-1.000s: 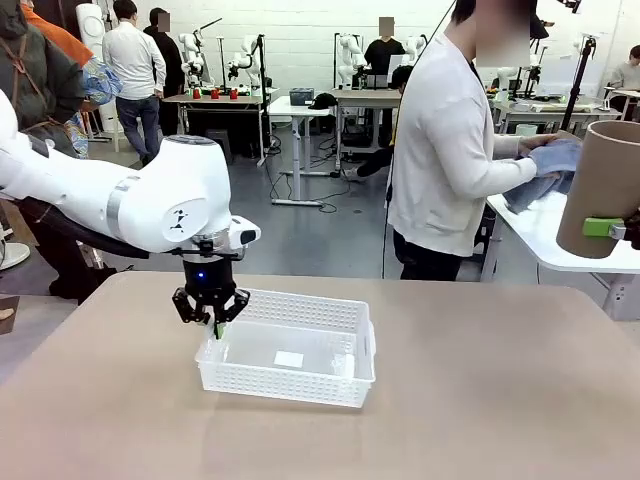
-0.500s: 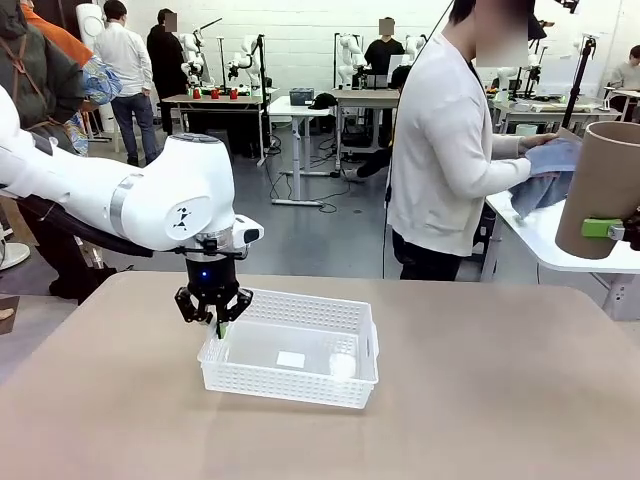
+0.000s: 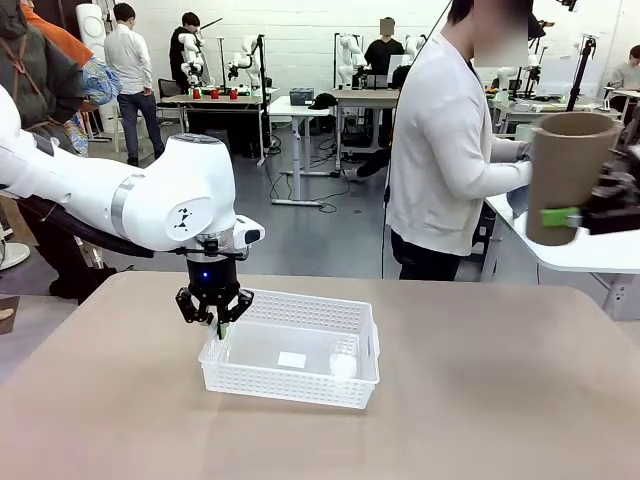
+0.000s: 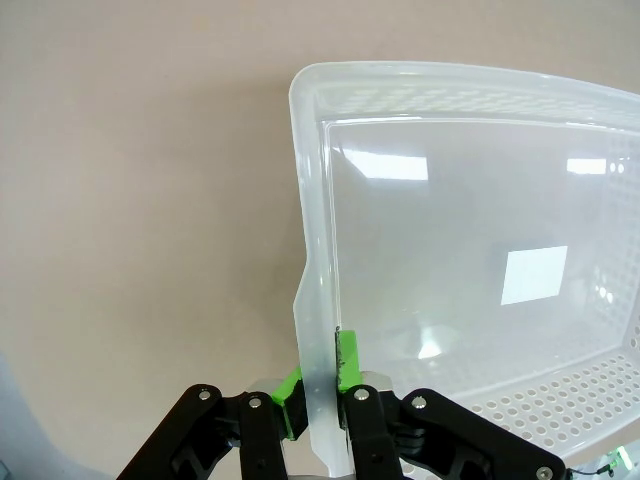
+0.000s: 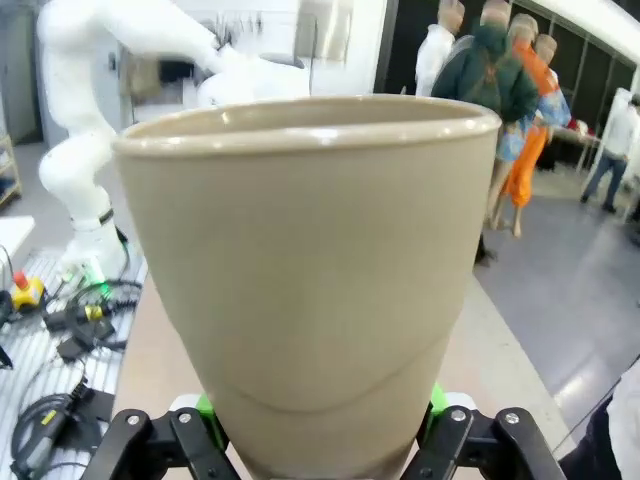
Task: Clean and organize the cups into the basket.
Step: Pick up the Organizing basket and move it to the center of the table, then pick up the Reusable plastic cup from the right side of the table and place it inside the Organizing basket.
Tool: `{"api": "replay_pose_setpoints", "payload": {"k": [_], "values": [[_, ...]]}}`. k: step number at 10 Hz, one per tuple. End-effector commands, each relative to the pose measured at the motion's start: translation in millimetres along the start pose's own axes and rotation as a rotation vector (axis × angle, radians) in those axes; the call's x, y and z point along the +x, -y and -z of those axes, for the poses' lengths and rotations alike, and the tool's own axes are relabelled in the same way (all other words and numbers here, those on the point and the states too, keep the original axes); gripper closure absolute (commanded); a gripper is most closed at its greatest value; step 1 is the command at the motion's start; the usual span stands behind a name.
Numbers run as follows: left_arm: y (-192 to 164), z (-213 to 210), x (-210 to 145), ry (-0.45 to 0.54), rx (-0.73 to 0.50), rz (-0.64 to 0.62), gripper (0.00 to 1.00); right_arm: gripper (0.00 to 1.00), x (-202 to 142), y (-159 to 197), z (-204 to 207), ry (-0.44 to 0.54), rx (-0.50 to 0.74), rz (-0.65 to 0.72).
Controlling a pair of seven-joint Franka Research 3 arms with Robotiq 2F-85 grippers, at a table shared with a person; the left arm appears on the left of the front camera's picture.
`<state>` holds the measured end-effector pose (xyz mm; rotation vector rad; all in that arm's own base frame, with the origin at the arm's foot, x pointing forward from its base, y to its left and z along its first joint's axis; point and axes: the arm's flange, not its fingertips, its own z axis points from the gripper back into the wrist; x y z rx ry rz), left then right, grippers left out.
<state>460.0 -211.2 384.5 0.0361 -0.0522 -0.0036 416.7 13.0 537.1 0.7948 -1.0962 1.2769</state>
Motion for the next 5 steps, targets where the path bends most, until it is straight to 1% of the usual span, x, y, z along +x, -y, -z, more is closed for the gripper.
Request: {"api": "replay_pose_setpoints", "payload": {"k": [1,2,3,5], "values": [[3,2,0,0.003,-0.002,0.003,1.0,0.21,41,6,71,-0.281,0.032,0.025],[3,2,0,0.003,-0.002,0.003,1.0,0.21,46,6,104,-0.382,0.039,0.029],[3,2,0,0.003,-0.002,0.003,1.0,0.21,48,4,137,-0.459,0.049,0.028],[3,2,0,0.003,-0.002,0.003,1.0,0.21,47,-12,199,-0.619,0.092,-0.013]]}}
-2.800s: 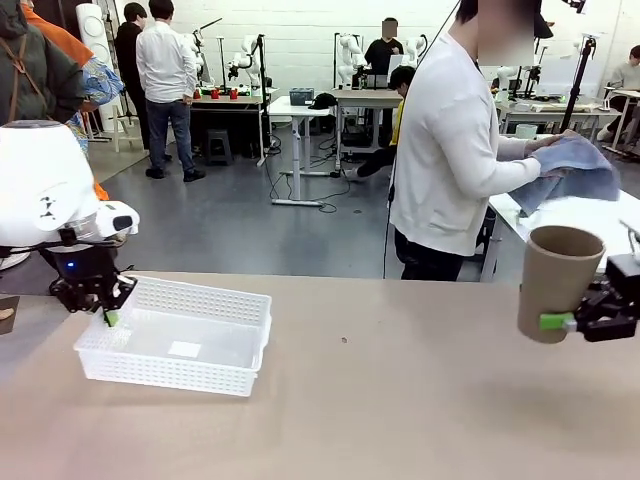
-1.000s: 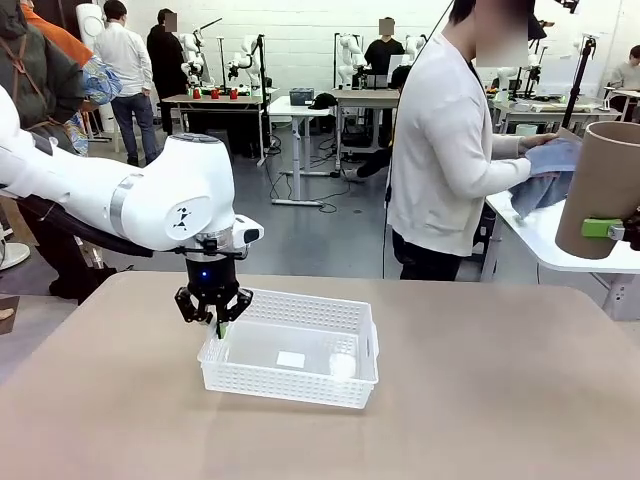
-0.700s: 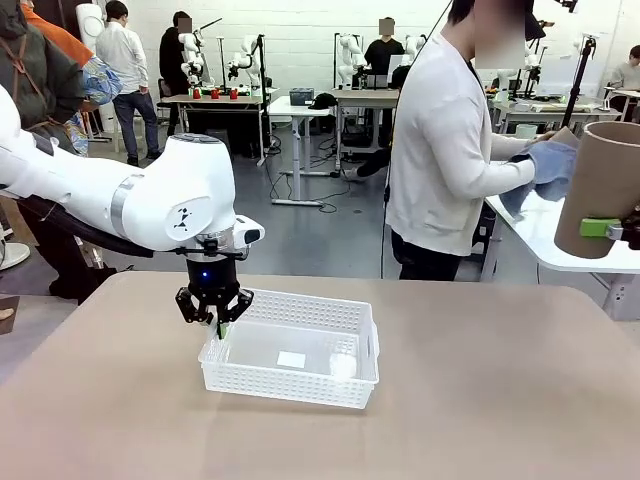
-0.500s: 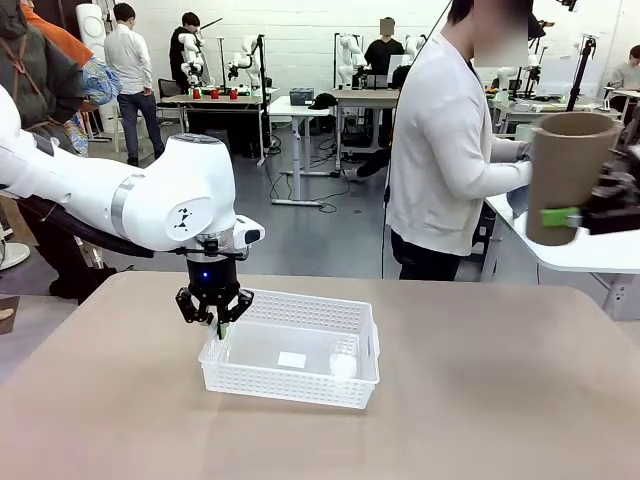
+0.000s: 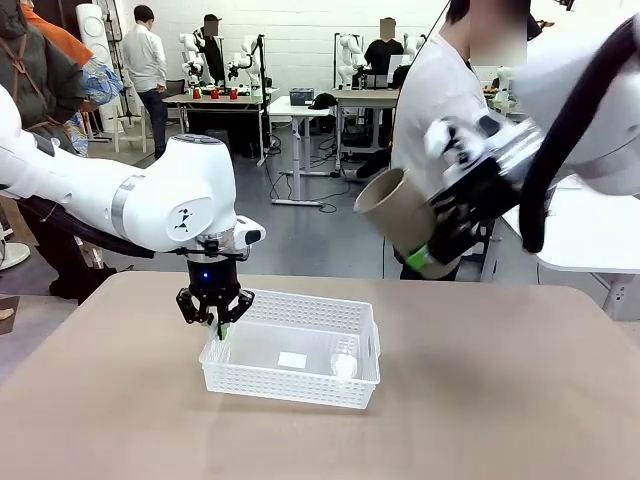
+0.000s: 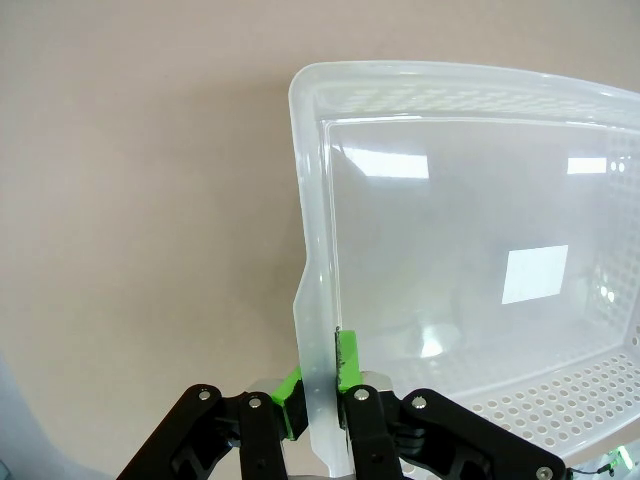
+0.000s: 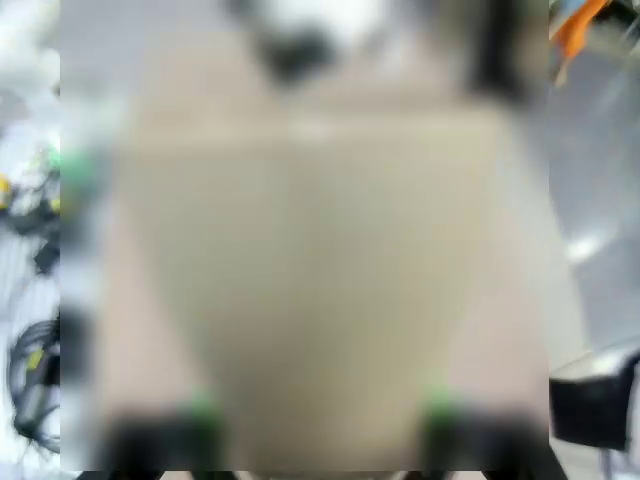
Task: Clean and organize the cups into the basket.
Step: Pick up the Organizing basket and move it to the center of the table, then pick up the Reusable plastic cup from the right side of the table and place it inside the Organizing basket.
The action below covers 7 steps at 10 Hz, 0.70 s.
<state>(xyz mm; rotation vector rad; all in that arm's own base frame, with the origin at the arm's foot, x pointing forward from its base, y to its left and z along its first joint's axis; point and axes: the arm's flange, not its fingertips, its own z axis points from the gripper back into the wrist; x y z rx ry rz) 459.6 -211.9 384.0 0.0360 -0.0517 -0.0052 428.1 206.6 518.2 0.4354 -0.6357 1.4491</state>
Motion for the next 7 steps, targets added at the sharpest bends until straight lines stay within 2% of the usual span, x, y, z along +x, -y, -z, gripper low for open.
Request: {"api": "replay_pose_setpoints", "payload": {"k": [1,3,7], "values": [[2,1,1,0.004,-0.002,0.001,1.0,0.21,20,3,35,-0.158,0.049,-0.004],[2,1,1,0.004,-0.002,0.001,1.0,0.21,36,-6,71,-0.217,0.078,-0.032],[2,1,1,0.004,-0.002,0.001,1.0,0.21,49,0,143,-0.302,0.121,-0.031]]}}
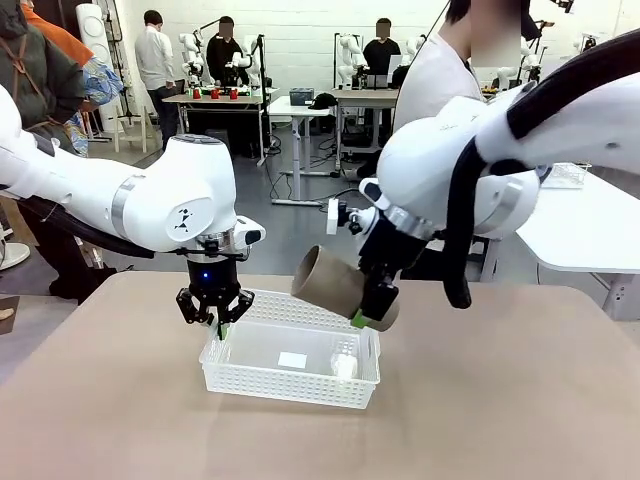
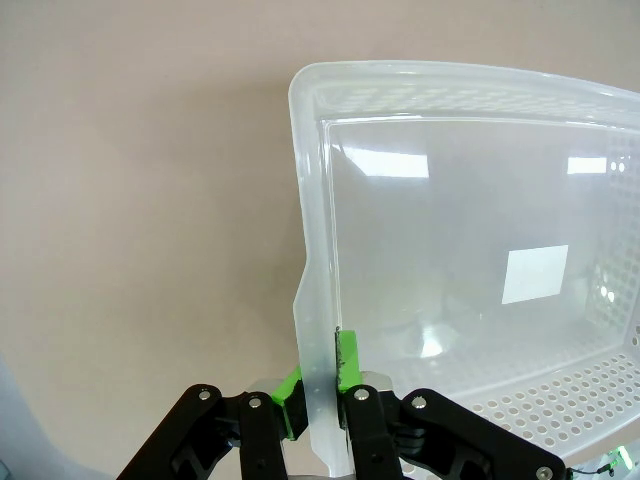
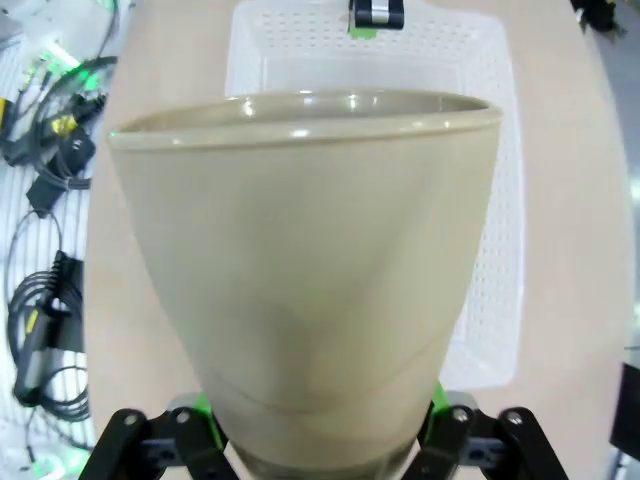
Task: Clean and organize the cups into the basket.
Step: Pick up the Organizing basket and move it to the center of the table, then pick up the Reusable plastic cup from the right side of the table and place it inside the Organizing basket.
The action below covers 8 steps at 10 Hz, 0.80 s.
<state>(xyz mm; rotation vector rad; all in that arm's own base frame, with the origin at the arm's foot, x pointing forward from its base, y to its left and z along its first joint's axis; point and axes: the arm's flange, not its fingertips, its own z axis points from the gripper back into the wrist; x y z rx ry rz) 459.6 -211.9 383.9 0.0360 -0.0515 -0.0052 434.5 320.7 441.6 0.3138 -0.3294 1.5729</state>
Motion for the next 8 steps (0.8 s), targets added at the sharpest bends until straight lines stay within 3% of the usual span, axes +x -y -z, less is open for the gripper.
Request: {"api": "replay_pose_setpoints", "payload": {"k": [1,8], "values": [[2,1,1,0.004,-0.002,0.001,1.0,0.21,18,16,24,-0.037,0.011,0.027],[2,1,1,0.004,-0.002,0.001,1.0,0.21,15,14,105,-0.147,0.125,0.046]]}}
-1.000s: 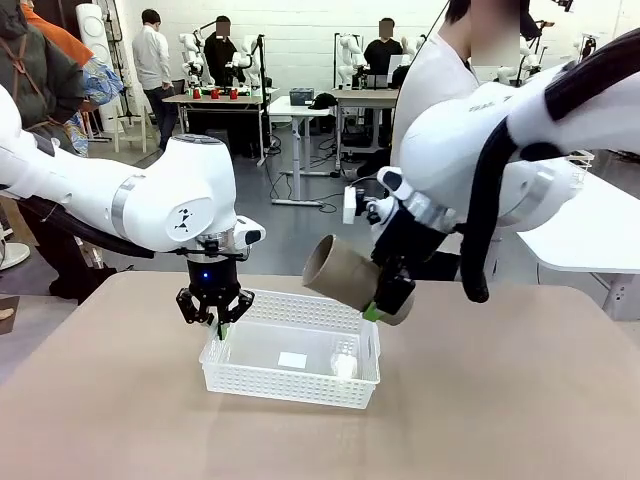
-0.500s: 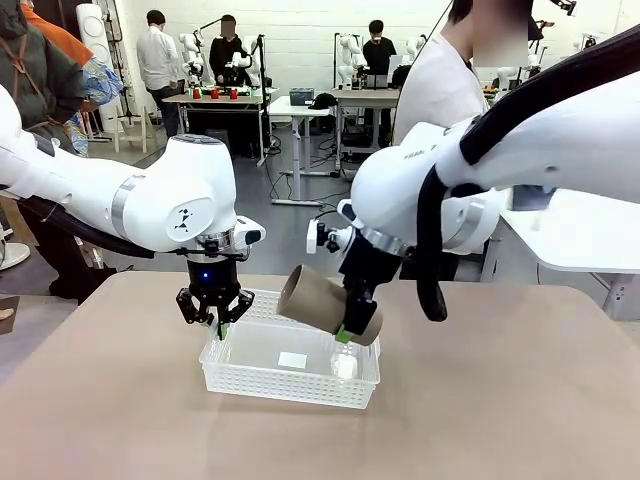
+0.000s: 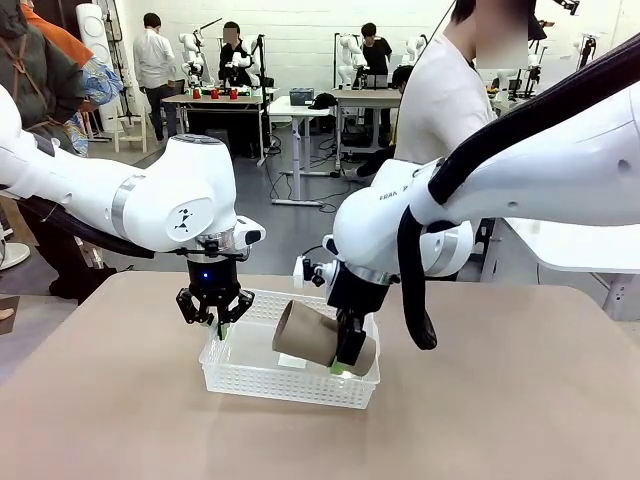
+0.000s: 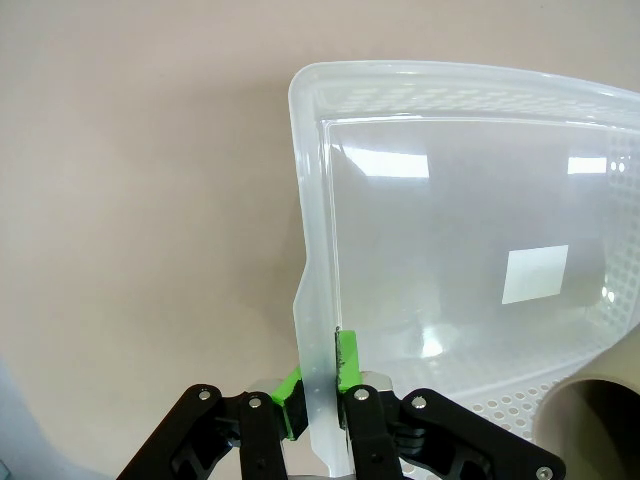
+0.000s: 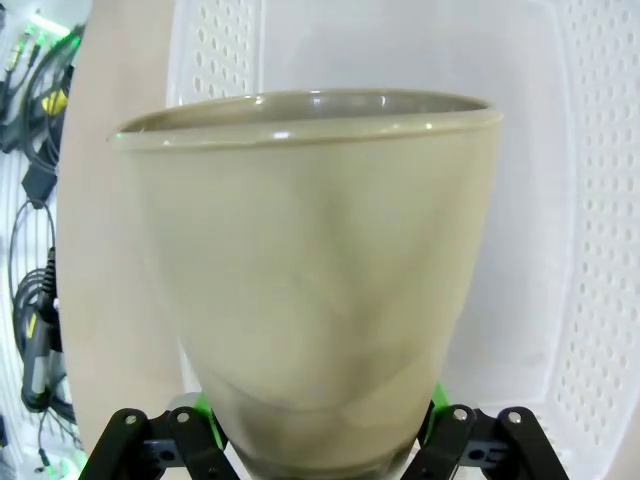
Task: Clean and organize the cups into the basket.
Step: Pick up the Organizing basket and move it to the center of the table, then pick up the Reusable plastic cup from the right side of the table and place it inside the Organizing basket.
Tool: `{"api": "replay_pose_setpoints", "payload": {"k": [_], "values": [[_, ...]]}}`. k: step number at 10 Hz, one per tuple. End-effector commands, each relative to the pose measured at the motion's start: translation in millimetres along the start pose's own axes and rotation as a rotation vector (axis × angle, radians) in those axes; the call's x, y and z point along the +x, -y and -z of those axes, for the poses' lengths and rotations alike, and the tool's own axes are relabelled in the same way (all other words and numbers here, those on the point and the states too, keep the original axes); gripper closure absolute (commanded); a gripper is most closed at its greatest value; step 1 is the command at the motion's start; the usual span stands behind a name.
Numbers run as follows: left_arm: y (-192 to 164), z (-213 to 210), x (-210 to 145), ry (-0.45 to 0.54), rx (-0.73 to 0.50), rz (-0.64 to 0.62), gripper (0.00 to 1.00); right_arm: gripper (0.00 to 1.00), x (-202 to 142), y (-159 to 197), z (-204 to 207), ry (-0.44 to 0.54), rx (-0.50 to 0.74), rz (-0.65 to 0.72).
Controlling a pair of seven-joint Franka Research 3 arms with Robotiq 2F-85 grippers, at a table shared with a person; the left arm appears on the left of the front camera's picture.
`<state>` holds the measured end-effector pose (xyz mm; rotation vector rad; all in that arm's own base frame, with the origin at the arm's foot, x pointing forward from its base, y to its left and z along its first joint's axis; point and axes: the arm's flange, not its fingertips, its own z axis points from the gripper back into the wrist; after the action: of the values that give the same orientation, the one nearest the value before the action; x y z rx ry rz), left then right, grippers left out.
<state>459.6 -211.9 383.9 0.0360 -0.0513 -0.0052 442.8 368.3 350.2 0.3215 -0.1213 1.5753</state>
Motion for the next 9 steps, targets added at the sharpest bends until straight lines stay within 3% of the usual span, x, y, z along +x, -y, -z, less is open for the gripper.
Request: {"api": "replay_pose_setpoints", "payload": {"k": [1,3,4,7,9], "values": [[2,1,1,0.004,-0.002,0.001,1.0,0.21,10,9,9,-0.007,-0.015,-0.002],[2,1,1,0.004,-0.002,0.001,1.0,0.21,13,12,14,0.024,-0.006,-0.023],[2,1,1,0.004,-0.002,0.001,1.0,0.01,14,12,13,0.031,-0.004,-0.022],[2,1,1,0.004,-0.002,0.001,1.0,0.0,15,10,5,0.062,0.003,-0.026],[2,1,1,0.004,-0.002,0.001,1.0,0.0,9,7,-21,0.133,-0.002,-0.022]]}}
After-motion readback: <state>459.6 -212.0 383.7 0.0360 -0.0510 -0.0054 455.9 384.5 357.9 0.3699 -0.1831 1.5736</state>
